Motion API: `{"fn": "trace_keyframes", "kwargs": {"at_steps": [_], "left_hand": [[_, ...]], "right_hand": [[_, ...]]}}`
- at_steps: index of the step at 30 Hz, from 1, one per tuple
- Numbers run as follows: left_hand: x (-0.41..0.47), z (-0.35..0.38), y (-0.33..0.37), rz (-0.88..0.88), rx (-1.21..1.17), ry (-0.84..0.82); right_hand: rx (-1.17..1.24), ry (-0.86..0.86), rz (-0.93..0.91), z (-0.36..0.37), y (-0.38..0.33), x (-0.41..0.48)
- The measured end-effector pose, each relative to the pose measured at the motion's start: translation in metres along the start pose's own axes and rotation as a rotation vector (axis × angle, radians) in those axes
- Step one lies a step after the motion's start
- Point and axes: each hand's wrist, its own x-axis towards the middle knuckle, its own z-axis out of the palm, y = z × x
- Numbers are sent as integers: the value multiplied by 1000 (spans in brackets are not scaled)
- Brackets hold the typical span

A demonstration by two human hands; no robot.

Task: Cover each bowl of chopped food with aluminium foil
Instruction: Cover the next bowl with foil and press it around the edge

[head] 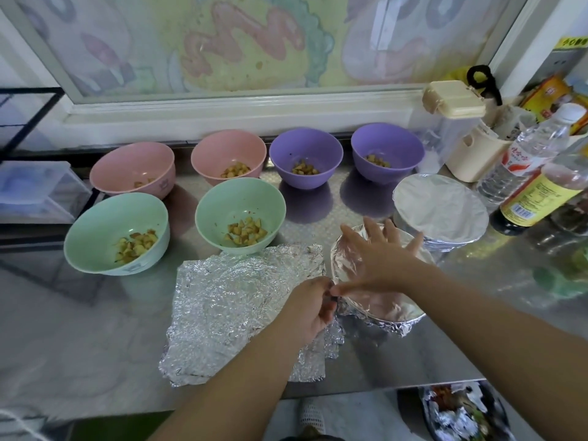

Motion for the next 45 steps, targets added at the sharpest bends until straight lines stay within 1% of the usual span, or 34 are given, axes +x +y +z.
{"fn": "trace_keyframes", "kwargs": {"at_steps": [3, 7, 11, 14, 16, 18, 21, 22, 23, 26, 29, 31, 33, 36, 38, 40, 45], "left_hand": [[4, 1, -4, 33, -122, 27], [7, -4, -4, 22, -235, 33], [5, -9, -5, 18, -280, -9], [4, -17, -2, 39, -238, -40], [5, -25, -1, 71, -125, -81], [8, -32, -1, 132, 78, -130], [12, -37, -1, 273, 440, -95], [12, -38, 0, 314, 524, -70], [14, -40, 1, 349, 567, -49], [18, -43, 6, 398, 581, -25], [22, -41, 10, 384, 525, -21], [23, -37, 11, 366, 507, -46], [23, -32, 13, 418, 614, -44], [23, -26, 21, 553, 904, -16], [24, -24, 28, 620, 1046, -27], [24, -24, 35, 638, 1102, -56], [26, -22, 45, 630, 1130, -119]], "right_hand": [[-31, 14, -9, 2, 2, 1], [-30, 20, -13, 3, 4, 1], [-20, 17, -15, 3, 5, 0], [-2, 22, -19, 5, 5, 1], [4, 28, -24, 5, 6, 2], [1, 30, -24, 5, 6, 3], [-7, 36, -31, 4, 8, 3], [-5, 32, -37, 2, 9, 3], [-1, 25, -43, 1, 9, 3], [19, 1, -52, -3, 14, 5], [7, 5, -69, -3, 20, 5], [-5, 0, -74, -1, 22, 4], [8, -2, -73, 0, 22, 4], [24, 2, -68, 2, 20, 4], [17, 3, -66, 3, 19, 3], [16, 2, -69, 3, 19, 2], [10, -1, -68, 3, 18, 2]]}}
